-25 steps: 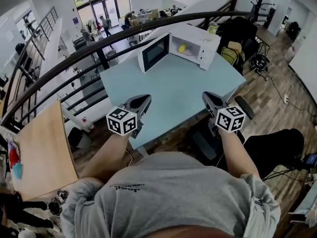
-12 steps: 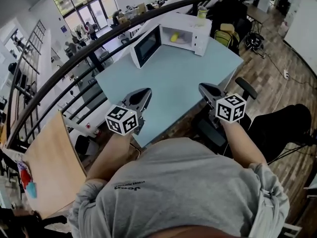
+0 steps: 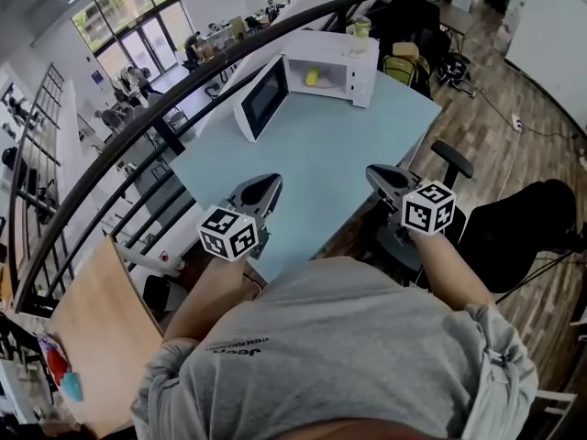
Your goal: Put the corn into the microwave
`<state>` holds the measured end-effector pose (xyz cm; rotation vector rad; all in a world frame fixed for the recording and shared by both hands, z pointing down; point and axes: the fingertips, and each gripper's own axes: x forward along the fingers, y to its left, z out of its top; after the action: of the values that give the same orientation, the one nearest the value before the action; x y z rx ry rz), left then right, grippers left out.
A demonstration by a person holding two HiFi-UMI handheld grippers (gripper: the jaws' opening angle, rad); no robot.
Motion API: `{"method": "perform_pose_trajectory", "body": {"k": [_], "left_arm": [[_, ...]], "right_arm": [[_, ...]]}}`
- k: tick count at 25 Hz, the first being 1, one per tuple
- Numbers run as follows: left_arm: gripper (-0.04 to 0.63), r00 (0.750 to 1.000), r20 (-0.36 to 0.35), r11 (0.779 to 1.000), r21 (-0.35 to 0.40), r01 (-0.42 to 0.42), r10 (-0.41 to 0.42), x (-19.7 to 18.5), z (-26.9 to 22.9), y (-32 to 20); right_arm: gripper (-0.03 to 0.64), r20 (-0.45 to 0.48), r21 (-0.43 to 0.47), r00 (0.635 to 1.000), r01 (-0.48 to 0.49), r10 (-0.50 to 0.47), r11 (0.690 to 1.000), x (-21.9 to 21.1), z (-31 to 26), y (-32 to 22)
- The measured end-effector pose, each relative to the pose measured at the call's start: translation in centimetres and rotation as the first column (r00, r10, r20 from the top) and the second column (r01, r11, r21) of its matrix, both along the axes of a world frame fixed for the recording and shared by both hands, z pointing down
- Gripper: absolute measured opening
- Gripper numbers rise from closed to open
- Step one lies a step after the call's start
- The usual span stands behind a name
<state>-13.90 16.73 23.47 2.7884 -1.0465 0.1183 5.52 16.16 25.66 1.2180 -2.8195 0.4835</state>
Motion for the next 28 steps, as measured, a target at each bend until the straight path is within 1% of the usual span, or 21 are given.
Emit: {"method": "perform_pose_trajectory", "body": {"k": [3, 9, 28], "left_arm": [[0.018, 1.000, 0.002, 1.000, 0.005, -0.009, 0.009, -0.2, 0.2, -0.5], [0.018, 1.000, -0.011, 1.000, -0.003, 0.011, -0.011, -1.0, 0.6, -1.3], [0.018, 1.000, -0.016, 1.000, -0.022, -0.007, 0.006, 0.6, 1.3, -3.4]], "right_arm": [[0.017, 0.002, -0.009, 1.000, -0.009, 0.009, 1.000, -0.1, 0.2, -0.6], [0.017, -0.032, -0.007, 0.999, 0.004, -0.004, 1.000, -0.6, 0.6, -1.6], [0.017, -0.066, -0.016, 0.998, 0.024, -0.025, 1.000, -0.2, 1.3, -3.4]]}}
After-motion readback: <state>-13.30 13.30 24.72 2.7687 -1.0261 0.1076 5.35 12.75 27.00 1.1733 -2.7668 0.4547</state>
